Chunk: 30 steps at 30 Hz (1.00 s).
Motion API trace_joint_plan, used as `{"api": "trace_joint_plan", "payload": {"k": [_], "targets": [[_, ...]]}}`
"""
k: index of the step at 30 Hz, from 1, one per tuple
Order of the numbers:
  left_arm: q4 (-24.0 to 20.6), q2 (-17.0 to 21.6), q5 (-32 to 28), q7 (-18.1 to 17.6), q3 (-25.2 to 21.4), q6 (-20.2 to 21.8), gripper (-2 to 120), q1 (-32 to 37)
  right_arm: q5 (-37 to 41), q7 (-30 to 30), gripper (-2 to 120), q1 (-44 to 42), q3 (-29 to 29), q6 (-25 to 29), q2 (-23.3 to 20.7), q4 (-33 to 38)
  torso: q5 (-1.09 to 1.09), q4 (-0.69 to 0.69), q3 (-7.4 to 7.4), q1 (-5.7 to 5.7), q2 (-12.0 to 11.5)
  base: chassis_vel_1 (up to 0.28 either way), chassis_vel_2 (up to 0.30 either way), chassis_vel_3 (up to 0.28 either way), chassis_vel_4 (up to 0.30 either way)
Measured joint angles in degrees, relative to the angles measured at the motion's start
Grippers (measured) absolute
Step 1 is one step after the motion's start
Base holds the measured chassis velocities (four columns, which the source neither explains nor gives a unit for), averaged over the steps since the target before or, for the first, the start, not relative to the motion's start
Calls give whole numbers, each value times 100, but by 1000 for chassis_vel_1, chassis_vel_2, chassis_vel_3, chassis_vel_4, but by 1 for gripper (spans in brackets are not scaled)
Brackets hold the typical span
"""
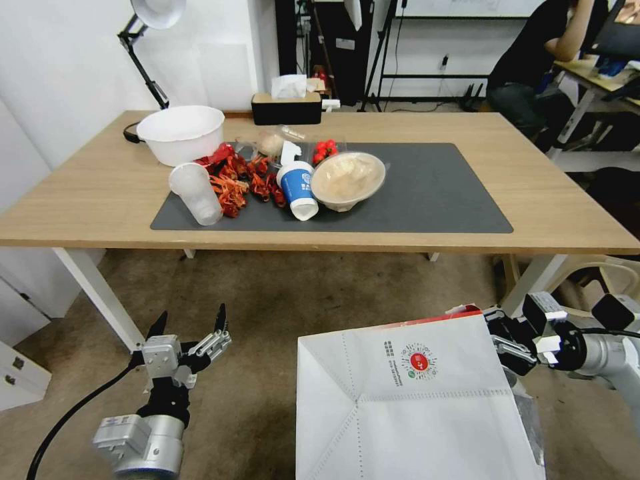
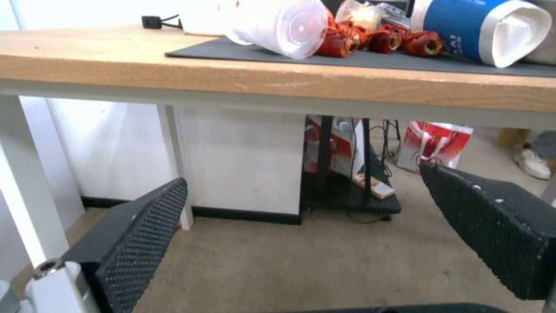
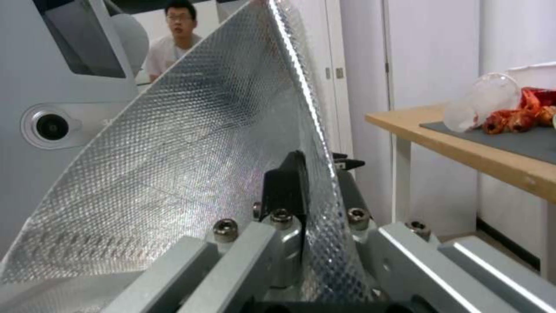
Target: Pick up the food delivery bag from the floor and place it on the table.
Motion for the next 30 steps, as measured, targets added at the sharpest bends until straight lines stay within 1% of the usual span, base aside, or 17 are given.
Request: {"api": "trace_joint_plan", "payload": {"k": [4,7,9,19,21,24,30], "targets": [[0,-6,1,0,0,-3,100,3,0,-2,0,0,2,3,0,0,0,0,40,24,64,0,0,0,0],[-1,-19,18,4,0,-5,100,12,1,-7,0,12,5,5,-5,-6,0,0,111,71,182,0,0,0,0],[-2,-20,20,5,0,-5,100,13,1,-7,0,17,6,5,-8,-9,0,0,122,79,200,0,0,0,0],[-8,-31,38,12,7,-8,100,14,12,-14,0,37,8,14,-20,-38,0,0,281,200,481,0,0,0,0],[-8,-33,39,13,9,-8,100,13,12,-15,0,37,8,15,-20,-38,0,0,293,209,502,0,0,0,0],[-4,-35,41,13,11,-9,100,9,14,-18,0,33,9,19,-20,-42,0,0,359,253,611,0,0,0,0],[-3,-33,41,13,10,-10,100,5,18,-23,0,40,9,20,-33,-42,0,0,428,309,736,0,0,0,0]]}}
